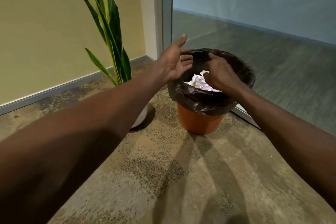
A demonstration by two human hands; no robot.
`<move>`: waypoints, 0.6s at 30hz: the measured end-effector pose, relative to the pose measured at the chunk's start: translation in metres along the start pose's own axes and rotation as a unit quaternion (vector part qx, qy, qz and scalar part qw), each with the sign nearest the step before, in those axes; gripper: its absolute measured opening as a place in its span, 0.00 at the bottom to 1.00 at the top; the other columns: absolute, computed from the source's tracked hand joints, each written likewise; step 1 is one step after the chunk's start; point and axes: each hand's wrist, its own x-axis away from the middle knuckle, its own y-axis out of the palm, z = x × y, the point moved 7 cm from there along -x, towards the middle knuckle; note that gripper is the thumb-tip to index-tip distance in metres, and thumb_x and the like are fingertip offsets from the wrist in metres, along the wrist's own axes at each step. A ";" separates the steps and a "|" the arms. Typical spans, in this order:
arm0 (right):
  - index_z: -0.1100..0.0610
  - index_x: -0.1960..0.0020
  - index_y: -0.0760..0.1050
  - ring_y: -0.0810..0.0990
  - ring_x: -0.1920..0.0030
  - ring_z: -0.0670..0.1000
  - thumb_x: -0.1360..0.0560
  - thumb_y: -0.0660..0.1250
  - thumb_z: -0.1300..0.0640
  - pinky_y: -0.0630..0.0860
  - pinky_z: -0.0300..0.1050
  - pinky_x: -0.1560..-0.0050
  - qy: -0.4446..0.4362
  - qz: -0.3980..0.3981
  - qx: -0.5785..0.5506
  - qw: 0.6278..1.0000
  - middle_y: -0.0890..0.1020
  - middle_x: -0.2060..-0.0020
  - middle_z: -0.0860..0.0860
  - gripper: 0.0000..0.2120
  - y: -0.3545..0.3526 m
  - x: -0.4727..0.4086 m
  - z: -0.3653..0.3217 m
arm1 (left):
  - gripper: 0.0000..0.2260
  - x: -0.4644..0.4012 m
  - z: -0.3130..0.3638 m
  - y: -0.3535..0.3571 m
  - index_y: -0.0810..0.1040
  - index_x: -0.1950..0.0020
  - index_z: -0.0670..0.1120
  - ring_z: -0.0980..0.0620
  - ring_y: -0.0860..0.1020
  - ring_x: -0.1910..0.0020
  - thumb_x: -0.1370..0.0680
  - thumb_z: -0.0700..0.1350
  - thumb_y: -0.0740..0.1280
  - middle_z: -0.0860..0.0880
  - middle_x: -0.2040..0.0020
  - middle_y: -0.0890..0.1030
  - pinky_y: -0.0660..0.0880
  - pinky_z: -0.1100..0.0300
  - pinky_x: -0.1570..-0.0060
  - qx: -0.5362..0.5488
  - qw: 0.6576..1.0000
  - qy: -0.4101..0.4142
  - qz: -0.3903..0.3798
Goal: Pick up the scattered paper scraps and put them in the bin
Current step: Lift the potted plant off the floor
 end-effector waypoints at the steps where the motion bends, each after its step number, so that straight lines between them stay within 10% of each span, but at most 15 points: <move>1: 0.65 0.59 0.79 0.81 0.47 0.65 0.31 0.58 0.59 0.76 0.51 0.44 0.004 0.051 -0.011 0.999 0.82 0.56 0.67 0.13 -0.009 -0.002 -0.002 | 0.28 0.002 0.003 -0.008 0.60 0.24 0.36 0.38 0.65 0.27 0.18 0.52 0.60 0.35 0.27 0.65 0.64 0.48 0.28 -0.018 1.000 0.019 0.013; 8: 0.65 0.59 0.78 0.80 0.58 0.64 0.28 0.64 0.61 0.68 0.51 0.65 0.002 0.181 -0.071 0.981 0.81 0.61 0.66 0.08 -0.041 -0.007 -0.037 | 0.08 0.017 0.009 -0.026 0.76 0.47 0.37 0.49 0.77 0.61 0.21 0.28 0.60 0.40 0.57 0.78 0.79 0.62 0.66 -0.160 0.981 0.086 0.066; 12: 0.59 0.50 0.80 0.79 0.52 0.62 0.20 0.61 0.48 0.66 0.48 0.62 -0.040 0.210 0.057 0.975 0.81 0.54 0.60 0.16 -0.050 0.000 -0.076 | 0.12 0.030 0.018 -0.063 0.80 0.48 0.33 0.51 0.81 0.68 0.24 0.42 0.71 0.40 0.60 0.84 0.78 0.62 0.70 -0.275 0.938 0.163 0.137; 18: 0.64 0.42 0.79 0.78 0.47 0.57 0.22 0.64 0.65 0.80 0.47 0.50 -0.227 0.192 -0.062 0.953 0.79 0.46 0.60 0.10 -0.015 0.015 -0.154 | 0.08 0.061 0.008 -0.161 0.81 0.48 0.37 0.52 0.80 0.60 0.21 0.33 0.63 0.46 0.57 0.82 0.75 0.63 0.63 -0.438 0.849 0.184 0.231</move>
